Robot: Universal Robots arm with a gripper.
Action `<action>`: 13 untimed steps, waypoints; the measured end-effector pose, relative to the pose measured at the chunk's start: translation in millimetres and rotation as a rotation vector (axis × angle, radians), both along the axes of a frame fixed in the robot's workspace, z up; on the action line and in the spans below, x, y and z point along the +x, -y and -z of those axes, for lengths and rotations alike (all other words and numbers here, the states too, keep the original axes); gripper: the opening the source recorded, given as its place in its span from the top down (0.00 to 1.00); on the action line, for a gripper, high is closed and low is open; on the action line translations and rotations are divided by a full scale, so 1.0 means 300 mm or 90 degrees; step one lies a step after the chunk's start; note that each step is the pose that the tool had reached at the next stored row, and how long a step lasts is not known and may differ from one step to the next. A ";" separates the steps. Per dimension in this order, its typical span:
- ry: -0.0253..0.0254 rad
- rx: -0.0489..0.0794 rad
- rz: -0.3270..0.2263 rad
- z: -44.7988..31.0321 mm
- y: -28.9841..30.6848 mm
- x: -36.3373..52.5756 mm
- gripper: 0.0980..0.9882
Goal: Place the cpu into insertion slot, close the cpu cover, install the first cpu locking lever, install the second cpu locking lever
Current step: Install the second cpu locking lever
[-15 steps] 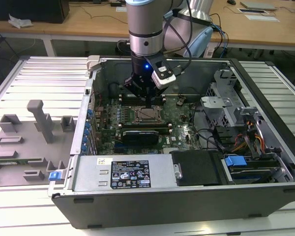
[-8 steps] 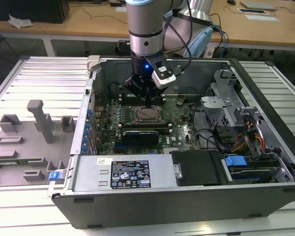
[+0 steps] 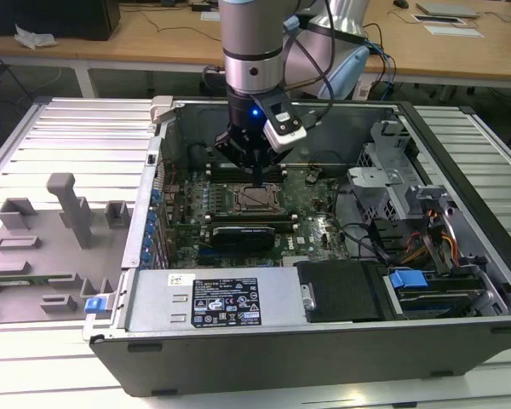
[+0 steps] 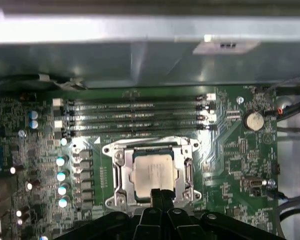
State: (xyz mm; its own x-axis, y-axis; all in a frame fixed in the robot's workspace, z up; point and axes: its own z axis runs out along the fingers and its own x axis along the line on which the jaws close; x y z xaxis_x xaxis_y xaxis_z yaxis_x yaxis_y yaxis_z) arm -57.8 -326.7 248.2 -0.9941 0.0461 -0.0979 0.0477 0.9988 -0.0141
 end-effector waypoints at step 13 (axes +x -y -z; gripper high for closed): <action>0.0042 0.014 0.000 0.013 0.107 -0.009 0.99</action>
State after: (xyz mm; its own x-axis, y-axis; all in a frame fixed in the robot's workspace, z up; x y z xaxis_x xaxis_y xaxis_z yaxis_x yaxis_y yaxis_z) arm -60.4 -358.9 244.3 -0.9935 0.0484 -0.1033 0.0478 0.9988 0.0086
